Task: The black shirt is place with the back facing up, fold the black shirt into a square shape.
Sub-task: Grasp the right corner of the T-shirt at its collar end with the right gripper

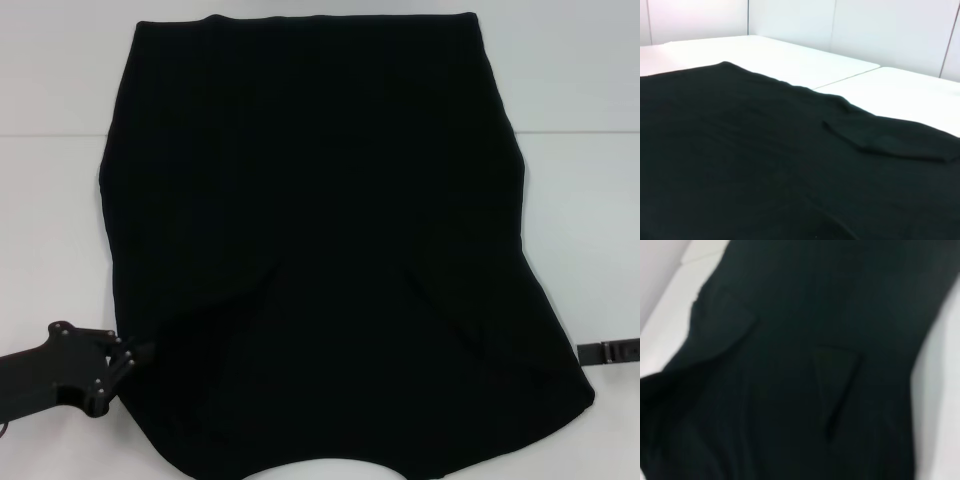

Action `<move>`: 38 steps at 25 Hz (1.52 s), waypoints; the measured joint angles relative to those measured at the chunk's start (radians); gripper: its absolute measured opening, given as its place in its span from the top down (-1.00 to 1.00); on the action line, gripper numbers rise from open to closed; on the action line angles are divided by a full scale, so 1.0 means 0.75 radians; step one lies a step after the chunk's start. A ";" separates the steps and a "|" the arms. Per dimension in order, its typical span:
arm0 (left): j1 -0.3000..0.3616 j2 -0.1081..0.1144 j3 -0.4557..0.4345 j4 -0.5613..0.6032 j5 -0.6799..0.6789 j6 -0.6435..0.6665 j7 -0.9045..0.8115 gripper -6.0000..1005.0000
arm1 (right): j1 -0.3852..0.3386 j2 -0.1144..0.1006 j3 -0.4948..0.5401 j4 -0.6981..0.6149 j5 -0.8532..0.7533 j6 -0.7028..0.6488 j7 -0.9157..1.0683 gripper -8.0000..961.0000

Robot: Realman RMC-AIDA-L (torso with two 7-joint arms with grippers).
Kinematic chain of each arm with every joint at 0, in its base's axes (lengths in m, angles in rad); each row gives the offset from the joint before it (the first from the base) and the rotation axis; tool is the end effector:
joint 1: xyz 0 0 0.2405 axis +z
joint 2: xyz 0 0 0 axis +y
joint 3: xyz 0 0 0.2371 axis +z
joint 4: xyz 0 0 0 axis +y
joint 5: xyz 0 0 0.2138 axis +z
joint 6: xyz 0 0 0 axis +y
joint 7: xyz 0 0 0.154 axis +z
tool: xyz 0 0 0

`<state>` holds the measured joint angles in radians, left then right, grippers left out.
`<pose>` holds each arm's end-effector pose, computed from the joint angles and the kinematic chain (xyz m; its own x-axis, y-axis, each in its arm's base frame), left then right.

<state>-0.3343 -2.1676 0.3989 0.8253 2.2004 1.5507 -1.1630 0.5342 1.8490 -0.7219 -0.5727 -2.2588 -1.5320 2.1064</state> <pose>-0.3244 0.2743 0.0217 0.8361 0.3290 0.4390 0.5103 -0.7602 -0.4021 0.3230 0.3231 0.0613 0.3690 -0.8935 -0.2558 -0.9291 -0.3614 -0.0782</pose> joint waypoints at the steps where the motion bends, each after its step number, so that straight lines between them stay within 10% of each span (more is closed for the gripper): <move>1: 0.000 0.000 0.000 0.000 0.000 0.001 0.000 0.96 | 0.000 0.000 0.000 0.000 0.000 0.000 0.000 -0.46; 38: -0.006 0.005 0.000 0.006 -0.001 -0.007 0.000 0.96 | 0.077 0.072 -0.006 0.016 -0.174 0.063 0.041 -0.46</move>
<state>-0.3389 -2.1639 0.3987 0.8297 2.1997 1.5458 -1.1628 0.5917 1.9031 -0.7263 -0.5610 -2.3892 -1.4850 2.1373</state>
